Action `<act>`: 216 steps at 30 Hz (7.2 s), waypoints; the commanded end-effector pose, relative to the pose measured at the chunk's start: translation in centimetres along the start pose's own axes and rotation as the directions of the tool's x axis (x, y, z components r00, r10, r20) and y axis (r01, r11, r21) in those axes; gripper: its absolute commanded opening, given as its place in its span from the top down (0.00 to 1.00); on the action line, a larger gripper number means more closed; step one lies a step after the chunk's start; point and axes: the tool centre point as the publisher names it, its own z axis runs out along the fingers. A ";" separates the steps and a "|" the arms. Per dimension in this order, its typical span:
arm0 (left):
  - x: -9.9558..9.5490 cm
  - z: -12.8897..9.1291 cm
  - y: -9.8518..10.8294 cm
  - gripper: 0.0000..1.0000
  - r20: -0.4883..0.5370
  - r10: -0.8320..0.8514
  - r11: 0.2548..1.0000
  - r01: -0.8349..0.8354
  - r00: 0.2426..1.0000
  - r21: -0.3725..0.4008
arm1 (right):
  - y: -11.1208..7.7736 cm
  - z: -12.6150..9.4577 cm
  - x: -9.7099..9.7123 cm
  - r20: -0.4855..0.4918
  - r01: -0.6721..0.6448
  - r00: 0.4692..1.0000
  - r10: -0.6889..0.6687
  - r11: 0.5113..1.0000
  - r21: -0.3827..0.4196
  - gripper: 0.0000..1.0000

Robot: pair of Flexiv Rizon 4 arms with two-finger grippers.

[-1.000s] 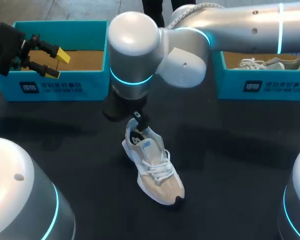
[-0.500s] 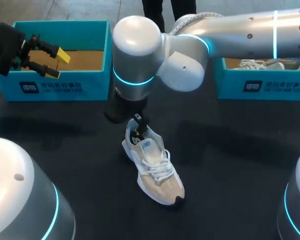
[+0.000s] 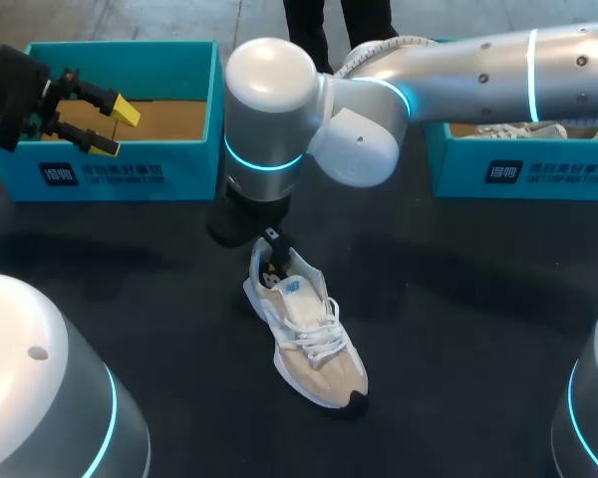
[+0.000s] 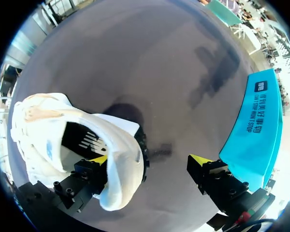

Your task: Take the shoe out of the shoebox, open the shoe tongue, remove and reinsert the insole, then place the shoe into the shoebox

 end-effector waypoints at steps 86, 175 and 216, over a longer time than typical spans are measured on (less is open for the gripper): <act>0.0 0.0 -0.1 0.00 -0.002 0.001 1.000 -0.001 1.000 -0.001 | -9.2 -11.2 6.5 -0.042 -0.201 0.976 0.215 0.957 0.211 1.00; 0.0 0.0 -0.1 0.00 -0.002 0.001 1.000 -0.001 1.000 -0.001 | -50.3 -24.3 6.8 -0.110 -0.180 0.967 0.229 0.923 0.340 1.00; 0.0 0.0 -0.1 0.00 -0.002 0.001 1.000 -0.001 1.000 -0.001 | -64.0 -23.1 7.4 -0.095 -0.313 0.930 0.354 0.903 0.294 1.00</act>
